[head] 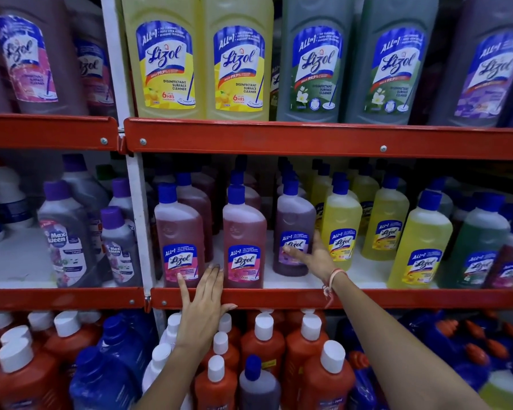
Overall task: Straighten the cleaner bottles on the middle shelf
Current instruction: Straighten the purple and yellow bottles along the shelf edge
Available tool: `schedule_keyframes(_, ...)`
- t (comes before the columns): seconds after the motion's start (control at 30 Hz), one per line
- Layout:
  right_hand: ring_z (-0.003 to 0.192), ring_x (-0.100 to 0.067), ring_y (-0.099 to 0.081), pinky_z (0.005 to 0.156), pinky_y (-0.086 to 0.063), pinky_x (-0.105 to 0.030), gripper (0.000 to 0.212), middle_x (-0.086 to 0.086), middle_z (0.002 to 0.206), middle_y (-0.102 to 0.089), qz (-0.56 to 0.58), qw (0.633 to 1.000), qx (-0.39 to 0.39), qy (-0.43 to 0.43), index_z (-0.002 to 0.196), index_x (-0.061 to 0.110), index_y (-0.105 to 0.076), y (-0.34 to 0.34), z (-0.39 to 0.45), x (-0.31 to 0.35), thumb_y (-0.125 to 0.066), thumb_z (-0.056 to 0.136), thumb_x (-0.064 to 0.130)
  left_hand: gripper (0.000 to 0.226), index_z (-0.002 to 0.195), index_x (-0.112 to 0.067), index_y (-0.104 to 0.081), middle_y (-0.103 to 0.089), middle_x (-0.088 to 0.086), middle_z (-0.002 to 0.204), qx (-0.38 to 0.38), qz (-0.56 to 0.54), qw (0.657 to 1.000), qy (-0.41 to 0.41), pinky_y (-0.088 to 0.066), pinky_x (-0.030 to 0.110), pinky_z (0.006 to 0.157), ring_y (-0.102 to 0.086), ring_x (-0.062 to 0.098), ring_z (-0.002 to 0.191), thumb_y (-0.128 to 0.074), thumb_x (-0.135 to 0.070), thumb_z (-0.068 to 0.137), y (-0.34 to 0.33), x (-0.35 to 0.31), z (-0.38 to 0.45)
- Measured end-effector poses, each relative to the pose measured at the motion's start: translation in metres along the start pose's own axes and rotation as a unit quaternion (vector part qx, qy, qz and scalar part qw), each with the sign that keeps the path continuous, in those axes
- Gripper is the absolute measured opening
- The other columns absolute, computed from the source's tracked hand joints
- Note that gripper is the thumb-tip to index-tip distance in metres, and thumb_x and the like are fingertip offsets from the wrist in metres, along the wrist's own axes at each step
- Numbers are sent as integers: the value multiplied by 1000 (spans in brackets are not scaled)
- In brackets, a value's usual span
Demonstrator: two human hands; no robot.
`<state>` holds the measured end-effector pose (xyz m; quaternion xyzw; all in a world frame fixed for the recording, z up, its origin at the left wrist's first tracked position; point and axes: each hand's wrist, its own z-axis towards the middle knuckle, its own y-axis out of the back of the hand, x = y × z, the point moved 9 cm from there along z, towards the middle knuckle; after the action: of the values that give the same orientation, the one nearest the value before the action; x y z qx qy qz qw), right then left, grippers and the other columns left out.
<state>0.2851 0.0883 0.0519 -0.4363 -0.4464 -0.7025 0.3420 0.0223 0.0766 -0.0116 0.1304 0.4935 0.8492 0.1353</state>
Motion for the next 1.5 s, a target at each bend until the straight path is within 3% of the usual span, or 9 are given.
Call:
schedule_keyframes(0.2,108,-24,-68,94,-58,-40,79,-8,123,-67,0,999,37,35,142,14,-39,0,-22,0,-83,77,25,75,137,-5,-42,-55,14,137,-3,0,1000,0,-9,68,111,-48,29,131,-32,-57,83,3,-1,-1)
schedule_keyframes(0.33,111,-23,-70,96,-58,-46,87,-8,126,-69,11,998,42,44,140,15,-42,3,-34,0,-84,68,38,75,137,-5,-41,-55,14,137,-6,1,1000,1,-8,68,111,-48,29,131,-31,-56,84,4,-1,-1)
schedule_keyframes(0.43,114,-26,-68,97,-58,-46,78,-10,129,-66,9,998,44,43,142,14,-40,4,-37,1,-83,77,25,74,137,-5,-40,-56,15,136,-3,-2,1000,3,-10,68,109,-49,30,130,-30,-57,84,4,0,-1)
schedule_keyframes(0.73,109,-15,-66,78,-57,-19,76,0,122,-64,1,996,60,68,140,19,-38,17,-45,6,-79,77,35,74,137,-6,-41,-58,14,135,-3,-11,1000,8,-3,64,112,-51,30,128,-26,-58,86,4,0,-1)
schedule_keyframes(0.87,97,-16,-67,83,-58,-33,64,2,99,-68,5,990,-106,96,119,14,-57,72,-50,6,-71,72,53,69,138,-9,-38,-57,12,135,-11,-39,999,18,1,60,113,-50,28,129,-10,-55,95,5,0,-1)
schedule_keyframes(1.0,121,-29,-56,99,-49,-37,69,-15,131,-56,-30,976,-212,47,133,7,-46,104,-40,-15,-76,81,39,66,138,-10,-38,-57,10,136,-26,-54,998,20,3,57,114,-49,27,130,-11,-53,97,9,0,-2)
schedule_keyframes(1.23,140,-34,-45,111,-36,-41,92,-14,155,-43,4,997,-36,-73,152,12,-26,99,1,-35,-70,82,50,66,138,-10,-38,-56,12,137,-33,-67,997,29,9,52,114,-48,28,130,-12,-54,96,8,-1,-1)
schedule_keyframes(1.33,141,-34,-45,116,-34,-51,102,-12,157,-41,-16,996,0,-91,154,18,-23,97,5,-42,-68,75,65,67,138,-10,-38,-57,13,136,-32,-73,996,35,10,51,114,-49,29,129,-11,-55,96,7,-1,-1)
schedule_keyframes(1.5,135,-34,-51,112,-41,-54,105,-12,144,-56,4,998,10,-67,149,21,-29,97,1,-39,-71,64,66,68,138,-9,-39,-55,12,138,-29,-71,997,33,11,51,115,-45,27,131,-13,-55,96,7,-2,-1)
